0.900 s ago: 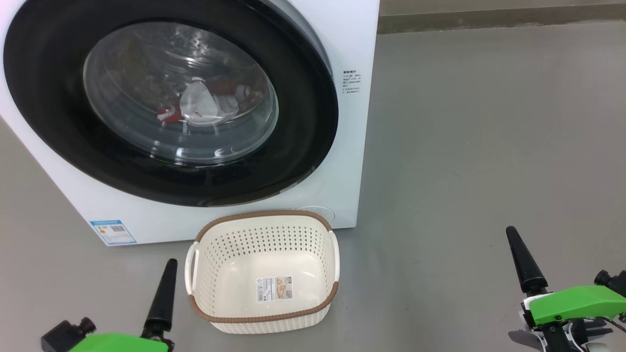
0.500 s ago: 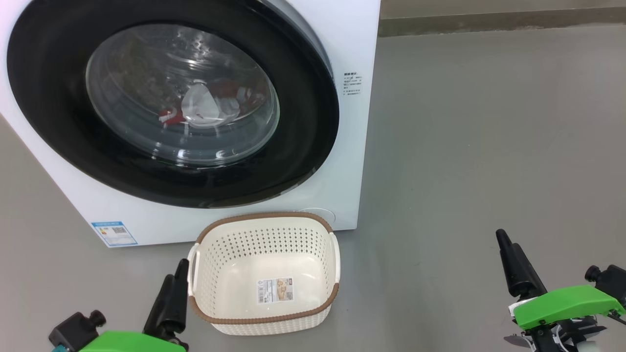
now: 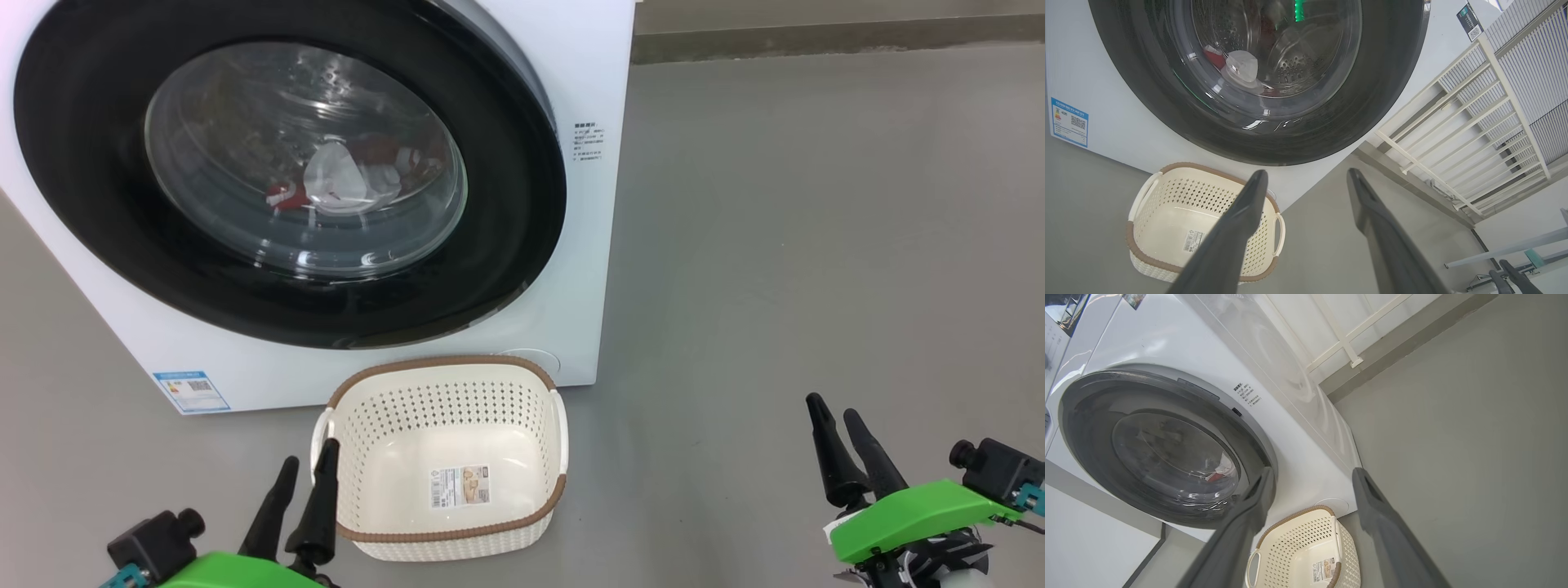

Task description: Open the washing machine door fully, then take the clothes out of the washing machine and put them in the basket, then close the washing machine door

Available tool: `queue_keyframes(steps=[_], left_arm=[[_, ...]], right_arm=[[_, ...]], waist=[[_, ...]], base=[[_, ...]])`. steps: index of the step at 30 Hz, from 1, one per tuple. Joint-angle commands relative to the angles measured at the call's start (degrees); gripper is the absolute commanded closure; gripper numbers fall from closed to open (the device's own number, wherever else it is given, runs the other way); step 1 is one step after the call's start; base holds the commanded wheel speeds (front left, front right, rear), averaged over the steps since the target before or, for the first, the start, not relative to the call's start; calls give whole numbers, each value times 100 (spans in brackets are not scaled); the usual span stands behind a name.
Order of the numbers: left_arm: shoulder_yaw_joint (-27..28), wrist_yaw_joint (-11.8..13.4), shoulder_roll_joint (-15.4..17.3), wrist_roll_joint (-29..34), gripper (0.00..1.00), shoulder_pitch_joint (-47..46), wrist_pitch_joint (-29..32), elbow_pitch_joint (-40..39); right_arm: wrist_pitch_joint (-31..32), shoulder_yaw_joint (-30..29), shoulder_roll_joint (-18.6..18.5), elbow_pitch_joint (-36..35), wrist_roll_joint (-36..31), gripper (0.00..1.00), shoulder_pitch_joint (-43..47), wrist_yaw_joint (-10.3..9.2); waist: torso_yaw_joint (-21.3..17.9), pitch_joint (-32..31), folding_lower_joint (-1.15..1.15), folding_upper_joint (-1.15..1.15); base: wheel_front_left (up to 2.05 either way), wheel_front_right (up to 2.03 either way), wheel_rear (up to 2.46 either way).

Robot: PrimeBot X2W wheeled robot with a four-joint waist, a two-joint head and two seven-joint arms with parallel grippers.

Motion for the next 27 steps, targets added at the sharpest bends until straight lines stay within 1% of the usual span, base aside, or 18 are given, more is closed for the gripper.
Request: queue_keyframes(steps=[1, 7, 8, 27], left_arm=[[54, 47, 107, 257, 0, -233, -99, -119], [-28, 108, 137, 718, 0, -266, -201, -85], [-28, 108, 137, 718, 0, -266, -201, -85], [-76, 391, 113, 1873, 0, -345, -524, 267]], right_arm=[[-85, 96, -107, -120, -262, 0, -297, 2], [-187, 135, -116, -88, -752, 0, -312, 2], [-187, 135, -116, -88, -752, 0, -312, 2], [-507, 301, -126, 55, -2152, 0, -355, 3]], waist=[[-1, -1, 0, 0], [4, -3, 0, 0], [4, -3, 0, 0], [9, -31, 0, 0]], base=[[0, 0, 0], [0, 0, 0], [0, 0, 0], [0, 0, 0]])
